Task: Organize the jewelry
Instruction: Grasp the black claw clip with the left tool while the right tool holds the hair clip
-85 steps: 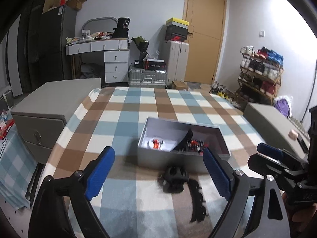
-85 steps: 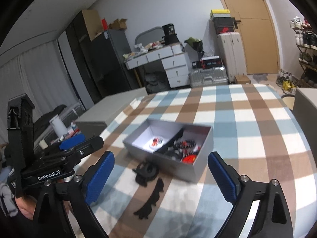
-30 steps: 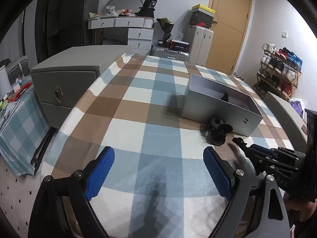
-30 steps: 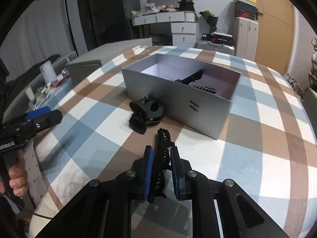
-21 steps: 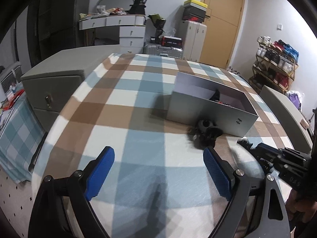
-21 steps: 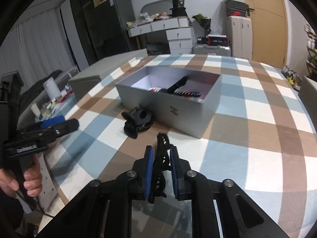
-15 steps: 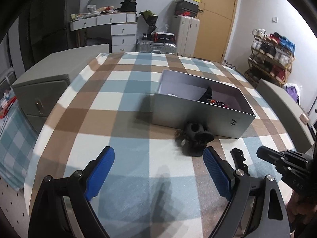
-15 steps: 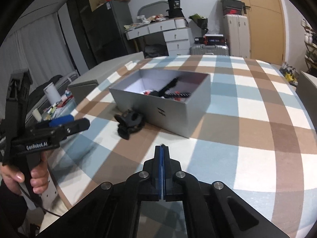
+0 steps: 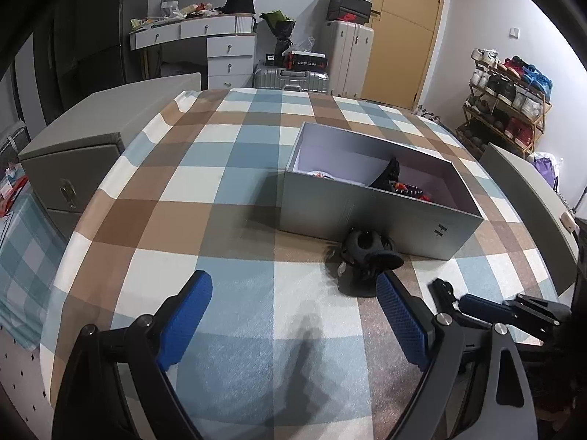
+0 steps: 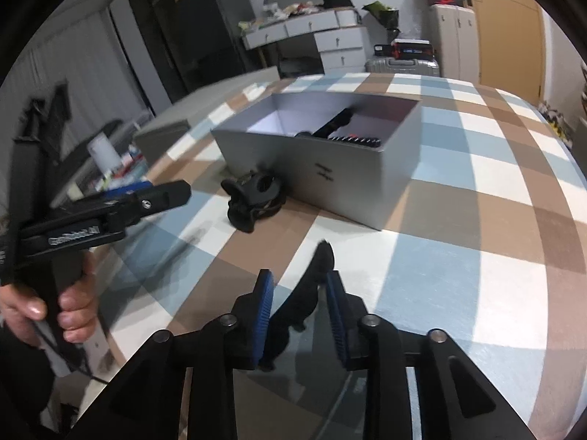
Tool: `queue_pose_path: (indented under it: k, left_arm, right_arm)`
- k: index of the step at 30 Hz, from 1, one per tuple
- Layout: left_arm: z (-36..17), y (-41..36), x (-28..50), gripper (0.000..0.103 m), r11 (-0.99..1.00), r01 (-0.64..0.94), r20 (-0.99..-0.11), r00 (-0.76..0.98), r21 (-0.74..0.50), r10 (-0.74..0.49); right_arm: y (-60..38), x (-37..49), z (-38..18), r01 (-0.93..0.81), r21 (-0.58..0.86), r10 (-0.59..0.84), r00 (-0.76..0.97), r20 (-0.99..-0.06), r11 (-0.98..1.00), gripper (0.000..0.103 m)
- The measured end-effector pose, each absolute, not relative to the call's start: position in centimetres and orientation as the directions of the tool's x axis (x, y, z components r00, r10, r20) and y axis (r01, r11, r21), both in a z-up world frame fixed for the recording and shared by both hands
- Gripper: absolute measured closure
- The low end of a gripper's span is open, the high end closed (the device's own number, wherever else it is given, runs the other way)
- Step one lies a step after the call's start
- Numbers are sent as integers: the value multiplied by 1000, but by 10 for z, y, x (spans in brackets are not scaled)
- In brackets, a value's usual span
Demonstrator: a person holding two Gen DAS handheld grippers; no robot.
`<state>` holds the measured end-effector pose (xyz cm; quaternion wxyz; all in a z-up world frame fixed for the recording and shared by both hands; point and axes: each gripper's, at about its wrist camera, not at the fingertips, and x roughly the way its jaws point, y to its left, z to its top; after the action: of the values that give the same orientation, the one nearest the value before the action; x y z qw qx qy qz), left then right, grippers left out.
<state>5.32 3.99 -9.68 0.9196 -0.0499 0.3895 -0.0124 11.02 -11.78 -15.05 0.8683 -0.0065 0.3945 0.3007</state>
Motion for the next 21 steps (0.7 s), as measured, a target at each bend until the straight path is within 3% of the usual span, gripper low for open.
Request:
queue_pose_path:
  k: [3,5,21]
  left_arm:
    - [-98,41,52,15,994,-13,-719,691,-106,-68]
    - [-99,41,55,15,995,-12,-724,687,-104,-68]
    - [-105,7,94,15,976,148,-761,611,-162,-219]
  right_arm:
    - [-107,109,-153,-533,149,466,529,-709,833,76]
    - [-101,105,-153,-544,106,445,543,-712,833,88]
    - [-161,101,-131,-482,207,499,624,-601,851,89]
